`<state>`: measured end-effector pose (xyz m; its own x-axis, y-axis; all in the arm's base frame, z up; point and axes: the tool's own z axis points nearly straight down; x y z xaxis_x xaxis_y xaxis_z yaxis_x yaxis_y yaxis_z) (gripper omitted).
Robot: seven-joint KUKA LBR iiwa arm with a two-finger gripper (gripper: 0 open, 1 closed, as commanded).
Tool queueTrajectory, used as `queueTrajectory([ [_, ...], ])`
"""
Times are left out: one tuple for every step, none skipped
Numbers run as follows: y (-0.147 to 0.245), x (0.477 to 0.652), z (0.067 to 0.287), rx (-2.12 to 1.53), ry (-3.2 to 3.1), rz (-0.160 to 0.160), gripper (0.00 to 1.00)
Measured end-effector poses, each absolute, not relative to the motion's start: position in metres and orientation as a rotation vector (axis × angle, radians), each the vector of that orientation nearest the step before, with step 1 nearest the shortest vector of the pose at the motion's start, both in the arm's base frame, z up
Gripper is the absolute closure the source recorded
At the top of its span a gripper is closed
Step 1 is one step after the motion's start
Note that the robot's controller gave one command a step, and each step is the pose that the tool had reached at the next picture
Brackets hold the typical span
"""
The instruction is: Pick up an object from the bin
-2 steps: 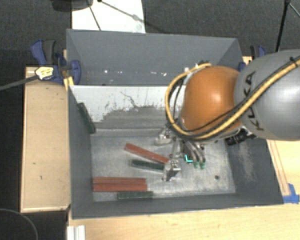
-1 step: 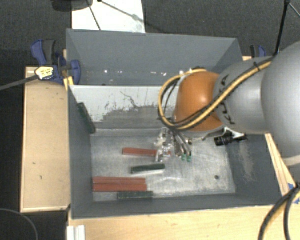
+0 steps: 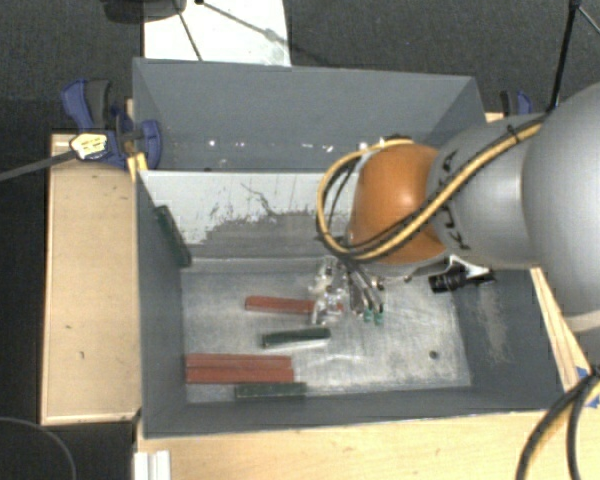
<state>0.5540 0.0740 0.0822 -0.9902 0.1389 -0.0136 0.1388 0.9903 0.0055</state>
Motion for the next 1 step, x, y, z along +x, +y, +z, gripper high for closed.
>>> queueTrajectory([
  [0.0878, 0.551, 0.2, 0.17, 3.135, 0.002, 1.0],
])
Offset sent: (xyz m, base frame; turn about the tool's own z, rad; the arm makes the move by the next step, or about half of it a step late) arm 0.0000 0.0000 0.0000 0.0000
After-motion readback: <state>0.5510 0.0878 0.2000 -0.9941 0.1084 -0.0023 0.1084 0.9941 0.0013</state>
